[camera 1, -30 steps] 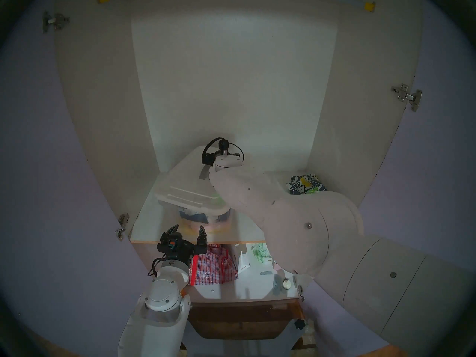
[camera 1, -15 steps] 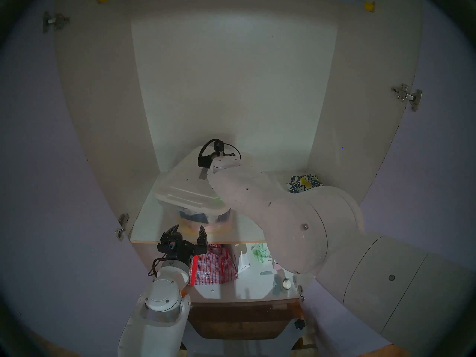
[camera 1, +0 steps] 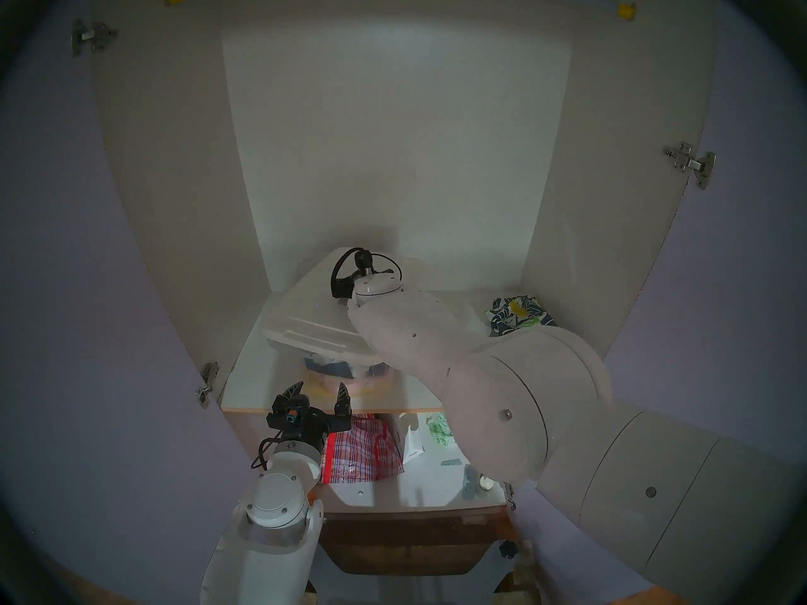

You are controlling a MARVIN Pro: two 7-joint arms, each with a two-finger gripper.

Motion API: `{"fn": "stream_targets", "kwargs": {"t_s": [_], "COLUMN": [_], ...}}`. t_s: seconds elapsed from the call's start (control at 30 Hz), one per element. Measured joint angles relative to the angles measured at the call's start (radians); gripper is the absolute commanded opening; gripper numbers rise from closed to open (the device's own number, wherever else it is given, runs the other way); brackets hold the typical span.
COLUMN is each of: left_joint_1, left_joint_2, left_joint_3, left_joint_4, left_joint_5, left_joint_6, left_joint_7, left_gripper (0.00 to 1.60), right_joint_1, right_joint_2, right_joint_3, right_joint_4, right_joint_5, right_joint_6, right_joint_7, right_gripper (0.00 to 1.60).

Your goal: Take clothing out of the storage bin and put the lid back on the bin

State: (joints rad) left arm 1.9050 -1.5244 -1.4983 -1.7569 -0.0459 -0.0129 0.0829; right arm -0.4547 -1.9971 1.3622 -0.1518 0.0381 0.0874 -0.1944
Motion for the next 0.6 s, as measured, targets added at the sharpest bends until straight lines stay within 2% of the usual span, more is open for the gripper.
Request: {"fn": "stream_targets", "kwargs": {"t_s": [0.03, 0.1, 0.13, 0.2, 0.33, 0.53, 0.6], "left_joint_1": [0.0, 0.0, 0.0, -0.001, -0.001, -0.001, -0.001], "left_joint_2": [0.0, 0.0, 0.0, 0.0, 0.001, 0.002, 0.003], "left_joint_3": [0.0, 0.0, 0.0, 0.001, 0.001, 0.002, 0.003], "left_joint_4": [0.0, 0.001, 0.001, 0.001, 0.001, 0.001, 0.001], "left_joint_5": [0.0, 0.0, 0.0, 0.0, -0.001, -0.001, -0.001], "left_joint_6": [0.0, 0.0, 0.0, 0.0, 0.0, 0.0, 0.0], "left_joint_7": [0.0, 0.001, 0.001, 0.002, 0.003, 0.004, 0.004], "left_gripper": [1.6, 1.6, 1.6, 1.6, 1.6, 1.6, 1.6], "right_joint_1": [-0.003, -0.011, -0.014, -0.023, -0.041, -0.093, -0.126], "right_joint_2": [0.0, 0.0, 0.0, 0.0, 0.001, 0.008, 0.012], "right_joint_3": [-0.003, -0.016, -0.021, -0.039, -0.078, -0.19, -0.23], "right_joint_4": [-0.004, -0.017, -0.022, -0.037, -0.07, -0.154, -0.209], "right_joint_5": [0.004, 0.015, 0.019, 0.03, 0.047, 0.076, 0.09], "right_joint_6": [0.003, 0.013, 0.017, 0.025, 0.041, 0.07, 0.082], "right_joint_7": [-0.002, -0.009, -0.011, -0.017, -0.025, -0.042, -0.051], "right_gripper": [1.6, 1.05, 0.64, 0.36, 0.31, 0.25, 0.24]}}
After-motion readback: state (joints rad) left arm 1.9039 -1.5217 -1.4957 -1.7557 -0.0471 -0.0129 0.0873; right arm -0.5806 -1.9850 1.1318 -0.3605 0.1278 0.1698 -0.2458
